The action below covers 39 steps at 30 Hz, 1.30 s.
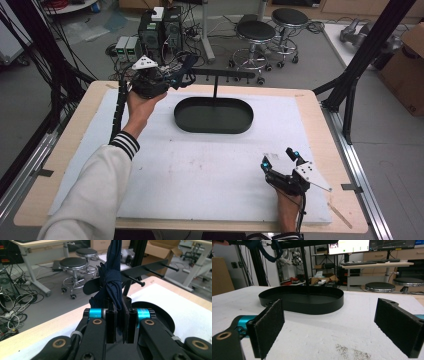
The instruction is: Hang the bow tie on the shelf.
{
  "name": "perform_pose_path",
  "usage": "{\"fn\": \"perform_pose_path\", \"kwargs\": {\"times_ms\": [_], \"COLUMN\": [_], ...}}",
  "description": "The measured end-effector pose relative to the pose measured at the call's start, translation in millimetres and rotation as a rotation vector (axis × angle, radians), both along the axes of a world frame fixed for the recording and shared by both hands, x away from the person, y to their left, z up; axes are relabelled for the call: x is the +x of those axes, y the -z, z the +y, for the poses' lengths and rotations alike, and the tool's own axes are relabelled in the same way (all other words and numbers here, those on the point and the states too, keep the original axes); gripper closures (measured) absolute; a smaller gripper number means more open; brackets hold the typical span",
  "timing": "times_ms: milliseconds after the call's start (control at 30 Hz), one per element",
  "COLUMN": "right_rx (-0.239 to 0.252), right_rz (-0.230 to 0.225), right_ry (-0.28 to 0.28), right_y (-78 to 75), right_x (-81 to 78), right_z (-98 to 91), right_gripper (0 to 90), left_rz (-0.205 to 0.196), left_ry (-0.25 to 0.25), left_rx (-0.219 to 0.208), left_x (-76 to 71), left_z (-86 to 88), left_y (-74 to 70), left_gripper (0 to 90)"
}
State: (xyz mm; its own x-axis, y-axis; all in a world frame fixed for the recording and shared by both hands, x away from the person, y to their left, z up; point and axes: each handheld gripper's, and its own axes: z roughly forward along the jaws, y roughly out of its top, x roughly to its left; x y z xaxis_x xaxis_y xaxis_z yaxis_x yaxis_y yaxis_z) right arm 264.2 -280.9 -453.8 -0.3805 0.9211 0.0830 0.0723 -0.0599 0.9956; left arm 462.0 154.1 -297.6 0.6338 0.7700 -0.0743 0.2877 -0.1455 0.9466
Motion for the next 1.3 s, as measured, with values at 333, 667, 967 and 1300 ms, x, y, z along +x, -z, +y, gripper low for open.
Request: {"fn": "perform_pose_path", "kwargs": {"times_ms": [333,667,967,1300], "right_rx": [0.002,0.001,0.000,0.002], "right_rz": [0.000,0.002,0.001,0.003], "right_ry": [0.000,-0.002,-0.001,0.000], "right_y": [0.0,-0.1,-0.1,-0.1], "right_x": [0.1,-0.2,-0.1,0.2], "right_z": [-0.3,0.3,0.3,0.0], "right_gripper": [8.4,8.4,8.4,8.4], "left_rz": [0.010,0.030,0.077,0.097], "left_ry": [-0.052,-0.063,-0.061,-0.095], "left_rx": [0.002,-0.007,0.001,0.025], "left_x": [1.7,0.3,3.5,10.6], "left_z": [8.0,13.0,14.9,13.4], "left_y": [16.1,30.8,38.7,47.6], "left_gripper": [83.7,83.2,81.7,71.6]}}
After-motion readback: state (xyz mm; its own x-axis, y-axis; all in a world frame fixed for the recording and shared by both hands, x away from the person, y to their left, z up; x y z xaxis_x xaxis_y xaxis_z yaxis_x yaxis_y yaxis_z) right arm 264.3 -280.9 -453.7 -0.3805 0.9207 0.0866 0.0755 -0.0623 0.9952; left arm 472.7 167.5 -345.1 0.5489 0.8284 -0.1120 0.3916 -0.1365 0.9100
